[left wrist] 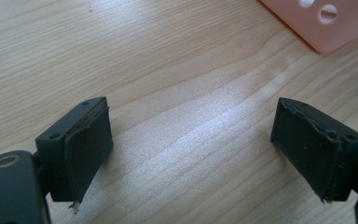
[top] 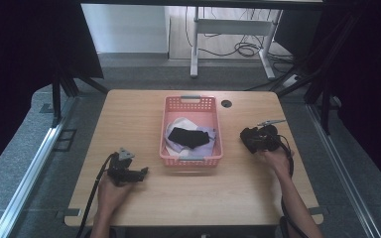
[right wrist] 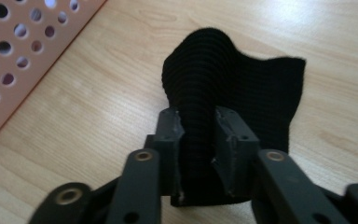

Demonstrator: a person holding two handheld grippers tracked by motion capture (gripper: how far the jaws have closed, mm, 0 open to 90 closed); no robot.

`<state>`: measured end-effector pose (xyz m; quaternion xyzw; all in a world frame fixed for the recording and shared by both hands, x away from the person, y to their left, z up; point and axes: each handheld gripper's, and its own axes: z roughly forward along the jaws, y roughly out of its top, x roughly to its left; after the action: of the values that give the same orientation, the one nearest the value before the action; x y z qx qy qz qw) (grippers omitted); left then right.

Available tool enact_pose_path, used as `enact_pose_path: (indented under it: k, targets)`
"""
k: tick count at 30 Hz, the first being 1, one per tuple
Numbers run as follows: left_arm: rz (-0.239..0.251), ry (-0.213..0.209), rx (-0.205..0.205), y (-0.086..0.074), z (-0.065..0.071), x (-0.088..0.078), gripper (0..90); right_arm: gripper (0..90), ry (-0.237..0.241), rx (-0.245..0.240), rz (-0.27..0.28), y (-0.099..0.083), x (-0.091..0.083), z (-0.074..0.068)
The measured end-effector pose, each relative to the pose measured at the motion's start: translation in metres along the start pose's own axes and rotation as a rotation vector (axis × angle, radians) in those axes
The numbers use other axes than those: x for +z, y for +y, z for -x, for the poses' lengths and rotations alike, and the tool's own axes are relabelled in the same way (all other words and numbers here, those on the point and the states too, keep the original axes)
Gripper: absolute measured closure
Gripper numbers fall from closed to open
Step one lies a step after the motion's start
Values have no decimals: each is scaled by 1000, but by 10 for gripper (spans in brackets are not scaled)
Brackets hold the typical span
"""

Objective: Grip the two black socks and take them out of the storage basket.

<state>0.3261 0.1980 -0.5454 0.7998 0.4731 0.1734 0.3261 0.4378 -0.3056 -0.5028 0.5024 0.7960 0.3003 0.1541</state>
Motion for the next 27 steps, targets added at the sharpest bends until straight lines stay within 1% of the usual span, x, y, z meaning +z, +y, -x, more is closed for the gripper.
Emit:
enact_pose_path:
  k: [1, 3, 6, 8, 11, 12, 14, 15, 17, 19, 20, 21, 23, 24, 25, 26, 27]
  targets:
    - [0, 0, 0, 0, 0, 0, 121, 642, 5, 5, 3, 1, -1, 0]
    - [1, 0, -1, 0, 0, 0, 121, 577, 35, 21, 34, 5, -9, 1]
    - [1, 0, -1, 0, 0, 0, 121, 553, 37, 15, 42, 7, -13, -1]
    - [1, 0, -1, 0, 0, 0, 121, 527, 39, 8, 64, 10, -19, -2]
    - [1, -1, -1, 0, 0, 0, 121, 517, 45, 0, 73, 14, -24, -5]
    - [1, -1, -1, 0, 0, 0, 121, 509, 51, -11, 90, 20, -30, -8]
    - [0, 0, -1, 0, 0, 0, 121, 505, 57, -16, 100, 22, -32, -10]
    - [-1, -1, -1, 0, 0, 0, 121, 492, 73, -29, 120, 29, -38, -15]
    - [-1, -1, -1, 0, 0, 0, 121, 479, 90, -42, 127, 35, -41, -19]
    - [-1, 0, -1, 0, 0, 0, 121, 477, 96, -45, 130, 37, -43, -22]
    - [0, -1, -1, 0, 0, 0, 121, 464, 105, -63, 132, 43, -44, -27]
    - [0, -1, -1, 0, 0, 0, 121, 464, 105, -63, 132, 43, -44, -27]
    - [1, 0, -1, 0, 0, 0, 121, 452, 134, -82, 143, 50, -45, -35]
    - [1, 0, -1, 0, 0, 0, 121, 448, 142, -86, 143, 53, -45, -38]
    - [1, -1, -2, 0, 0, 0, 121, 448, 142, -86, 143, 53, -45, -38]
    - [0, 0, -1, 0, 0, 0, 121, 439, 159, -100, 142, 58, -44, -45]
    - [0, 0, -1, 0, 0, 0, 121, 439, 159, -100, 142, 58, -44, -45]
